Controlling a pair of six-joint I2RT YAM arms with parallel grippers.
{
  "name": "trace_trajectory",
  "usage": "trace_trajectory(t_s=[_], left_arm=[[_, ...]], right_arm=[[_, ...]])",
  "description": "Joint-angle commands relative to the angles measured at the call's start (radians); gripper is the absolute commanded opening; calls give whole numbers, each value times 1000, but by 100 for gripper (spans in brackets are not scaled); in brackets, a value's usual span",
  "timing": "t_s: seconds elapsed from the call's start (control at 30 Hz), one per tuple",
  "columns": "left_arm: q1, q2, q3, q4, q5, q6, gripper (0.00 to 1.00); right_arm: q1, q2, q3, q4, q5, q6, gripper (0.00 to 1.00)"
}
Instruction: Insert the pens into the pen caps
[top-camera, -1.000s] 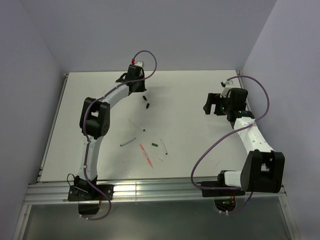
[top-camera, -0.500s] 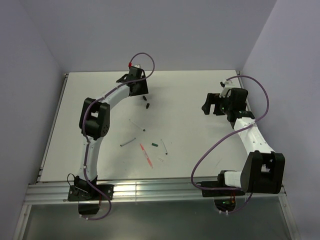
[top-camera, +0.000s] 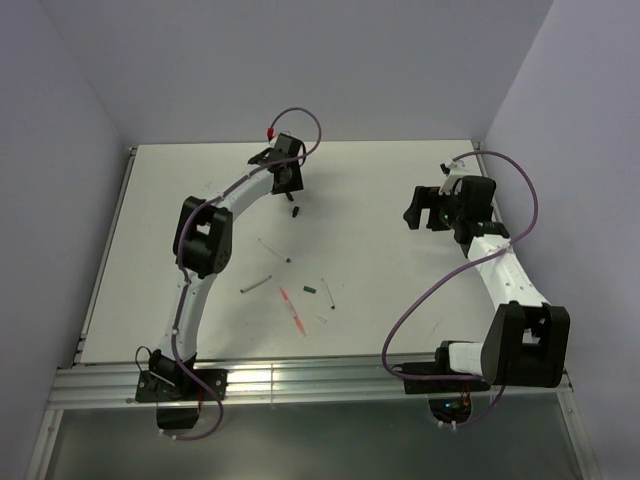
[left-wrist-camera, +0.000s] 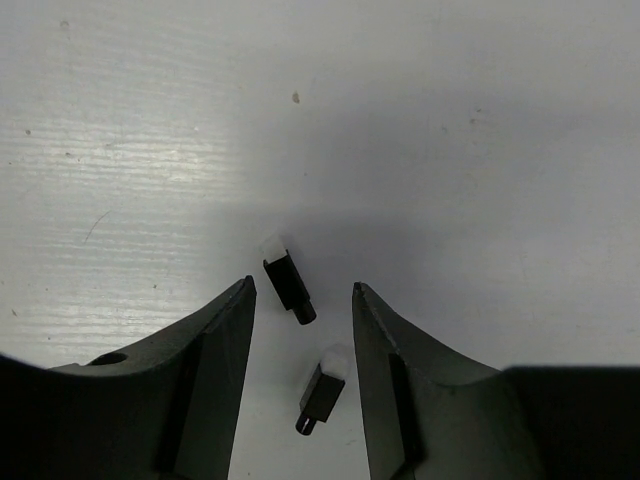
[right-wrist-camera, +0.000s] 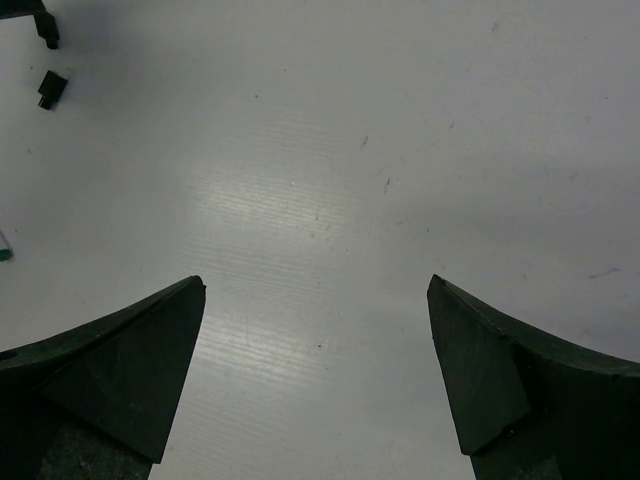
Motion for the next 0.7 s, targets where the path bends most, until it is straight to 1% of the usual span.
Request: trace_trajectory(t_s=[0.0, 0.1, 0.17, 0.23, 0.3, 0.33, 0.5, 0.53, 0.6, 0.63, 0.67], left_arm=[[0, 30, 52, -32, -32, -16, 49], [0, 56, 73, -48, -33, -13, 49], [0, 70, 84, -57, -30, -13, 46], [0, 75, 81, -60, -26, -16, 41], [0, 76, 76, -60, -20, -17, 39], [0, 73, 72, -60, -18, -19, 36], [0, 73, 72, -60, -15, -14, 29], [0, 73, 70, -60, -12, -13, 23], [0, 69, 72, -62, -9, -5, 18], [0, 67, 69, -60, -6, -4, 11], [0, 63, 69, -59, 3, 4, 8]], right_arm=[[-4, -20, 34, 9, 9, 6, 100], [-3, -16, 34, 9, 5, 6, 100], [-3, -16, 34, 9, 2, 6, 100], [-3, -16, 32, 11, 1, 6, 100], [-3, -15, 30, 11, -1, 6, 100], [-3, -16, 32, 12, -1, 6, 100], [-3, -16, 29, 12, -13, 6, 100], [-3, -16, 29, 11, -19, 6, 100], [-3, -18, 26, 11, -25, 6, 100], [-1, -18, 26, 11, -28, 6, 100], [0, -12, 26, 9, -36, 15, 100]])
